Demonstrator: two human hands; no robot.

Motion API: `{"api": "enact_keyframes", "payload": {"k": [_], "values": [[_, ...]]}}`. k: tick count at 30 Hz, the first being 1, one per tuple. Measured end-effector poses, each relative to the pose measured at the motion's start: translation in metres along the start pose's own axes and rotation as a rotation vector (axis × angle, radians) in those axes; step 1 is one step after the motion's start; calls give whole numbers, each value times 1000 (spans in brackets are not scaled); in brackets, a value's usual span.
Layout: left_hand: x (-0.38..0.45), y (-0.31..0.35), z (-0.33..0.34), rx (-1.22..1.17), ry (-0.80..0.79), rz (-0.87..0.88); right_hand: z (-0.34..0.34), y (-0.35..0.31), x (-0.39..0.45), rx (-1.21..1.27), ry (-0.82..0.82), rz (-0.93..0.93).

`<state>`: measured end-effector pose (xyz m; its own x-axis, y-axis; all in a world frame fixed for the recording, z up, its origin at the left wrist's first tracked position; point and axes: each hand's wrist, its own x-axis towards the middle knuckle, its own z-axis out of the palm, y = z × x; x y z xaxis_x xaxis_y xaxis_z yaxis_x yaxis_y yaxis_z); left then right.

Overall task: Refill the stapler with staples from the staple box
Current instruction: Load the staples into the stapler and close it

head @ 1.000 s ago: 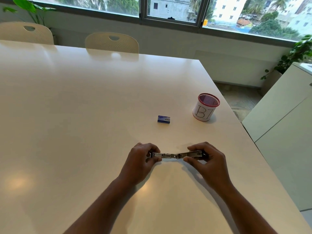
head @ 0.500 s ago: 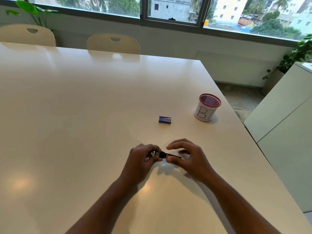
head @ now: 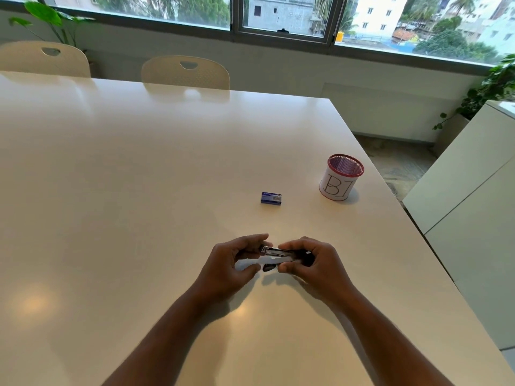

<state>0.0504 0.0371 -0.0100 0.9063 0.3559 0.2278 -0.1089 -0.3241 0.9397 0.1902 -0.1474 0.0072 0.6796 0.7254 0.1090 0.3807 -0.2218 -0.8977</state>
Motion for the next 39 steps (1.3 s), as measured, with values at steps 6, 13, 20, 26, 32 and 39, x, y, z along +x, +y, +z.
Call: {"api": "enact_keyframes", "payload": {"k": [6, 13, 20, 26, 32, 39], "values": [[2, 1, 1, 49, -28, 27, 7, 4, -3, -47, 86, -77], [1, 0, 5, 82, 48, 70, 7, 5, -4, -87, 93, -133], [2, -2, 7, 123, 99, 101, 9, 5, -3, -106, 114, -135], [1, -2, 8, 136, 81, 112, 8, 7, -4, -115, 112, -141], [0, -1, 9, 162, 60, 128, 7, 10, -6, -124, 137, -145], [-1, 0, 8, 123, 111, 124, 6, 13, -7, -110, 174, -163]]}}
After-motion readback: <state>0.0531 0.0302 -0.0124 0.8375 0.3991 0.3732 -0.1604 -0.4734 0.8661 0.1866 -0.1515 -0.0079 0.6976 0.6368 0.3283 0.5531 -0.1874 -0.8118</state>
